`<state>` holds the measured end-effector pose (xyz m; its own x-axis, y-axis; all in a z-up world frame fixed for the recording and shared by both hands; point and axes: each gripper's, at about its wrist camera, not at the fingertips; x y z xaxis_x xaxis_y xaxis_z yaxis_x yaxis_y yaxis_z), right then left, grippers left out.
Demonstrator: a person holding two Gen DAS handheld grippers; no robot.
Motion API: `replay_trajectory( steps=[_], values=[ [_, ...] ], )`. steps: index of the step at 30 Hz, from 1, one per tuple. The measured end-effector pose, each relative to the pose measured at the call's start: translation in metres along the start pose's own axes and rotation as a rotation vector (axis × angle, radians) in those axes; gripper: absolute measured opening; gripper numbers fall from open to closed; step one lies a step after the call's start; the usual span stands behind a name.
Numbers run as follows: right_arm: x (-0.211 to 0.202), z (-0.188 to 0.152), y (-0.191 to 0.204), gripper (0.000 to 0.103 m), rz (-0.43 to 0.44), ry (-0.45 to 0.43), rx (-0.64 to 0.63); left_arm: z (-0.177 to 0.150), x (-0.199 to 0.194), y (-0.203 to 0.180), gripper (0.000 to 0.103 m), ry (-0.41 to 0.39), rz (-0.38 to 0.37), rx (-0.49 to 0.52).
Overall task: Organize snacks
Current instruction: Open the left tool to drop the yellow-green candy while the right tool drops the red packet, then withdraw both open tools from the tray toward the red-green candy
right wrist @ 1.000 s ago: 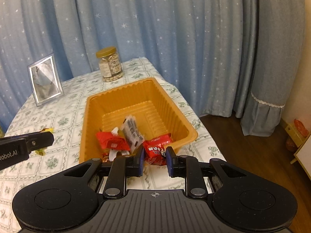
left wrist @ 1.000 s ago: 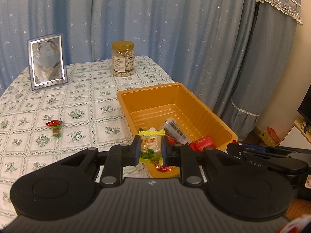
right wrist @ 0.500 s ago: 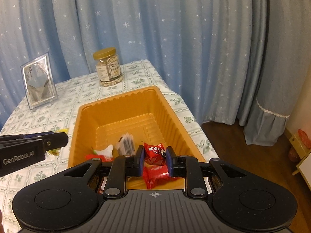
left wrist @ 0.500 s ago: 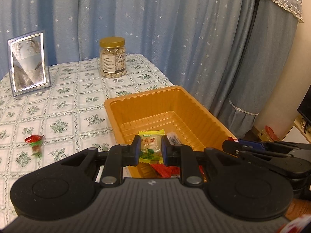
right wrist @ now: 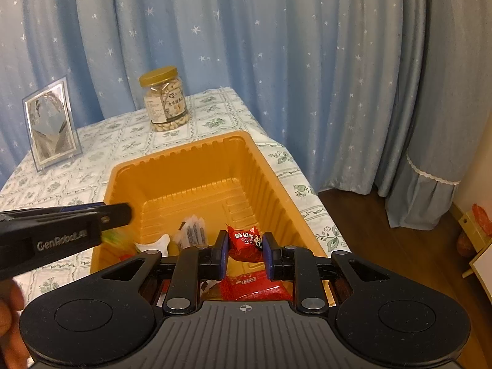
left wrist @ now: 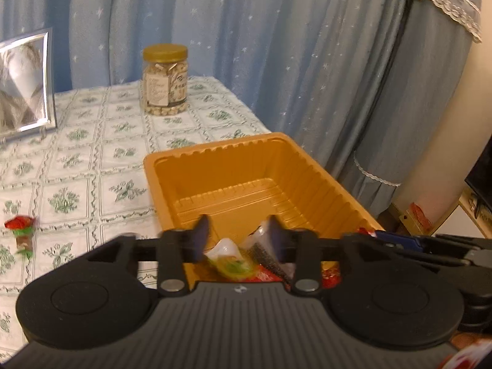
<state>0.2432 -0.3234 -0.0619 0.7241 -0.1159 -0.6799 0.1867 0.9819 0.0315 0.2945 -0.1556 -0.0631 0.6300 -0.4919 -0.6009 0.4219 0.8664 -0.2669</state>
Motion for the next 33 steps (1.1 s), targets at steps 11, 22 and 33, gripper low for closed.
replay_trajectory(
  steps=[11, 22, 33],
  values=[
    [-0.004, -0.006, -0.002, 0.023, 0.032, 0.011, 0.021, -0.019, -0.040, 0.020, 0.042, -0.036, 0.091, -0.047],
    [-0.004, -0.001, -0.004, 0.048, 0.122, 0.052, 0.120, -0.035, -0.077, 0.032, 0.052, -0.054, 0.144, -0.101],
    [-0.054, -0.019, -0.025, 0.065, 0.073, 0.034, 0.170, -0.057, -0.129, 0.025, 0.067, -0.066, 0.181, -0.127]
  ],
)
Point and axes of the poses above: each gripper's, at about its wrist camera, not at the fingertips, and x roughly the way its jaws point, y to its left, z to its top, and after that the axes turned 10 degrees about -z, right-handed
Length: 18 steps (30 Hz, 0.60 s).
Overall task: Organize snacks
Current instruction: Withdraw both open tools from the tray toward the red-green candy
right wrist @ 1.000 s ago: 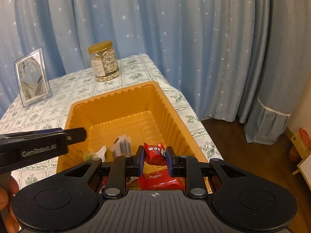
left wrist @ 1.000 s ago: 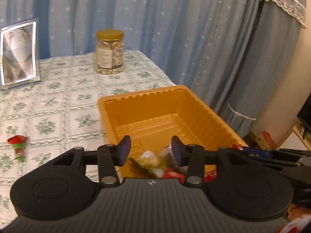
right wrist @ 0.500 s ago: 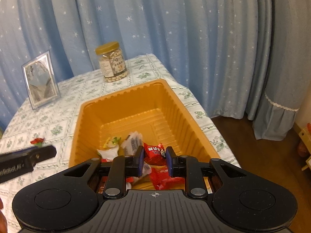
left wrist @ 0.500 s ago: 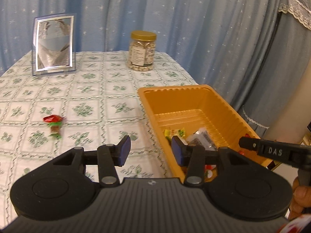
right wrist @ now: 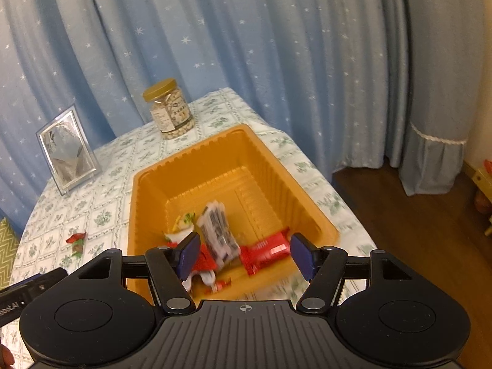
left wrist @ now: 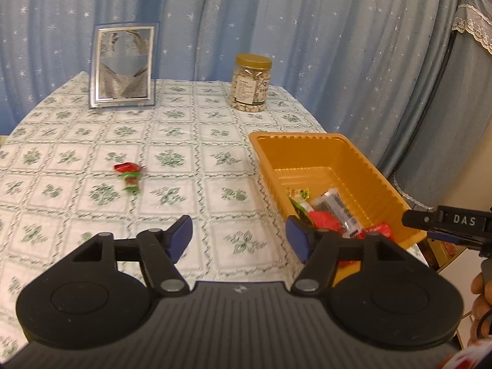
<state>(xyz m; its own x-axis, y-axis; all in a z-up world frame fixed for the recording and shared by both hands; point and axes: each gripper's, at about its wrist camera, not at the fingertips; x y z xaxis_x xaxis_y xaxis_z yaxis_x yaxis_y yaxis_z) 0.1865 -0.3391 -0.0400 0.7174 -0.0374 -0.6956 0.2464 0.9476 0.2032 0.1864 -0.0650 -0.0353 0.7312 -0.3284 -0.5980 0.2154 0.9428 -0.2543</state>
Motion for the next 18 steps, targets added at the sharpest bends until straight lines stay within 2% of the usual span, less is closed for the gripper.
replay_trajectory(
  steps=[11, 18],
  values=[
    [-0.063, -0.033, 0.013, 0.065, -0.009, -0.018, -0.061, -0.018, -0.067, -0.013, 0.078, -0.022, 0.026, 0.026],
    [-0.091, -0.046, 0.028, 0.065, 0.008, -0.042, -0.108, -0.027, -0.102, -0.018, 0.081, -0.043, 0.033, 0.031]
  ],
)
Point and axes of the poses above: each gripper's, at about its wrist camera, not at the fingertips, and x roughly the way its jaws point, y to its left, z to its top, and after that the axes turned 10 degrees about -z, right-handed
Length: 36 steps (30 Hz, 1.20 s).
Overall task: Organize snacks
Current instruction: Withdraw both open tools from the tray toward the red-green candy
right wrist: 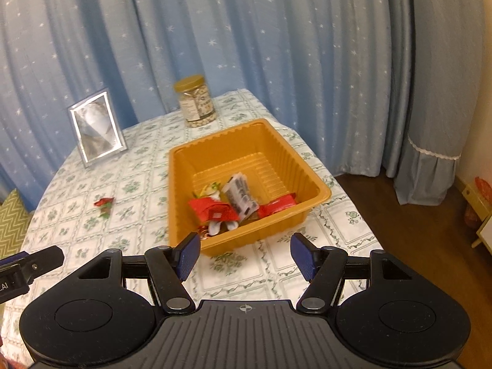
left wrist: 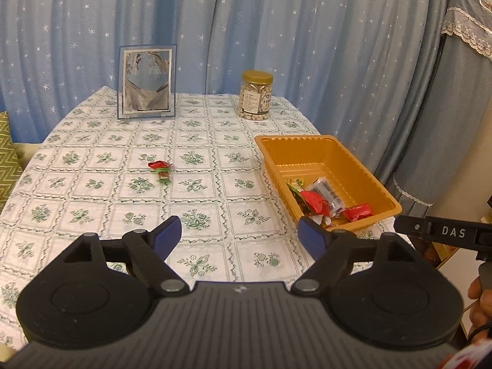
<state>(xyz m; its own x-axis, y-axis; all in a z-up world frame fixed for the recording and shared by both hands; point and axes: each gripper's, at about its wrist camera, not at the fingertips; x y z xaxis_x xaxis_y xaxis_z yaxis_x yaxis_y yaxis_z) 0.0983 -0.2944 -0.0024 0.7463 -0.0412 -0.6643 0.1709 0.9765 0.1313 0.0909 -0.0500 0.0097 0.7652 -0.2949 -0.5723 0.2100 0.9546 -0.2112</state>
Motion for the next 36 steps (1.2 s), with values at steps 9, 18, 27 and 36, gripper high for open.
replay_trajectory(
  steps=[9, 18, 27, 36],
  values=[
    [-0.019, -0.005, 0.018, 0.065, 0.040, -0.019, -0.027, -0.003, -0.031, 0.007, 0.085, -0.024, 0.023, -0.002],
    [-0.036, -0.004, 0.030, 0.065, 0.065, -0.049, -0.048, -0.006, -0.051, 0.018, 0.086, -0.037, 0.052, -0.005],
    [-0.041, -0.005, 0.047, 0.065, 0.098, -0.062, -0.078, -0.007, -0.065, 0.033, 0.087, -0.045, 0.084, -0.024],
    [-0.042, -0.008, 0.060, 0.065, 0.119, -0.065, -0.097, -0.006, -0.071, 0.043, 0.087, -0.054, 0.099, -0.041]
  ],
)
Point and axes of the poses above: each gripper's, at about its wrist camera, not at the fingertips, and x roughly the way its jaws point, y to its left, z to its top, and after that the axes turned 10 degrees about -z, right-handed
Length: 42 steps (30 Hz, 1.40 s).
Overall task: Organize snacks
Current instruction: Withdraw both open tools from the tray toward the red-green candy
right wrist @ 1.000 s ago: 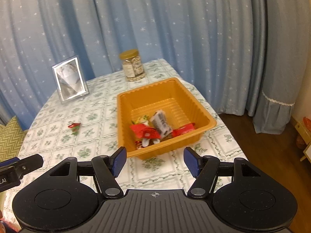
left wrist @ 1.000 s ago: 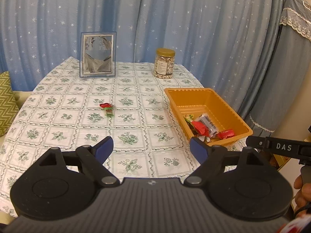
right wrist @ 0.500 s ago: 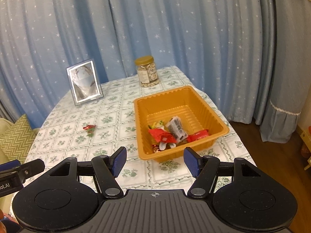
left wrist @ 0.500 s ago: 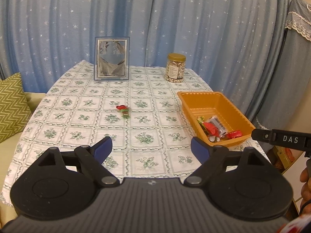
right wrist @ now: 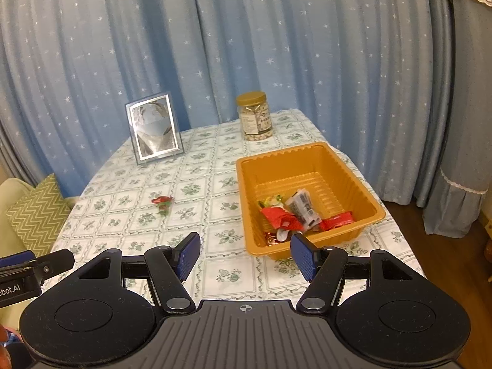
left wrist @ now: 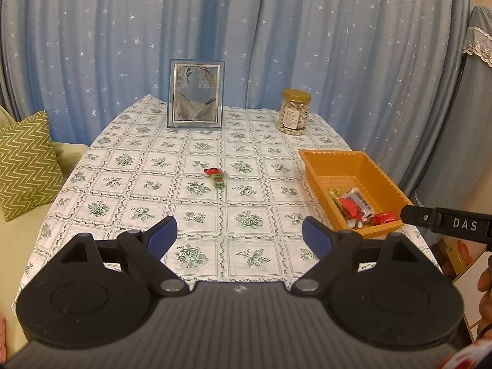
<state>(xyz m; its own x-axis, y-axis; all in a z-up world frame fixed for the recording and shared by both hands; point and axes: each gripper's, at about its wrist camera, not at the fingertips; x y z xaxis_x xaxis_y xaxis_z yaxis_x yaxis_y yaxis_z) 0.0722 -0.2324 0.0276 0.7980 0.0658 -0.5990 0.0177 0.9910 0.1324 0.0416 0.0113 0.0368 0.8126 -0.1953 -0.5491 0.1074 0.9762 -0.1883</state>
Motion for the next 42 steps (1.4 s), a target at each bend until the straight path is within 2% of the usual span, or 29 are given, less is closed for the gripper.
replay_trajectory(
  steps=[26, 42],
  values=[
    [0.010, -0.002, 0.023, 0.065, 0.036, 0.007, -0.033, -0.003, -0.001, 0.017, 0.088, -0.003, 0.023, -0.031],
    [0.058, -0.001, 0.079, 0.065, 0.101, 0.048, -0.113, 0.010, 0.026, 0.072, 0.088, -0.005, 0.081, -0.083]
  ],
)
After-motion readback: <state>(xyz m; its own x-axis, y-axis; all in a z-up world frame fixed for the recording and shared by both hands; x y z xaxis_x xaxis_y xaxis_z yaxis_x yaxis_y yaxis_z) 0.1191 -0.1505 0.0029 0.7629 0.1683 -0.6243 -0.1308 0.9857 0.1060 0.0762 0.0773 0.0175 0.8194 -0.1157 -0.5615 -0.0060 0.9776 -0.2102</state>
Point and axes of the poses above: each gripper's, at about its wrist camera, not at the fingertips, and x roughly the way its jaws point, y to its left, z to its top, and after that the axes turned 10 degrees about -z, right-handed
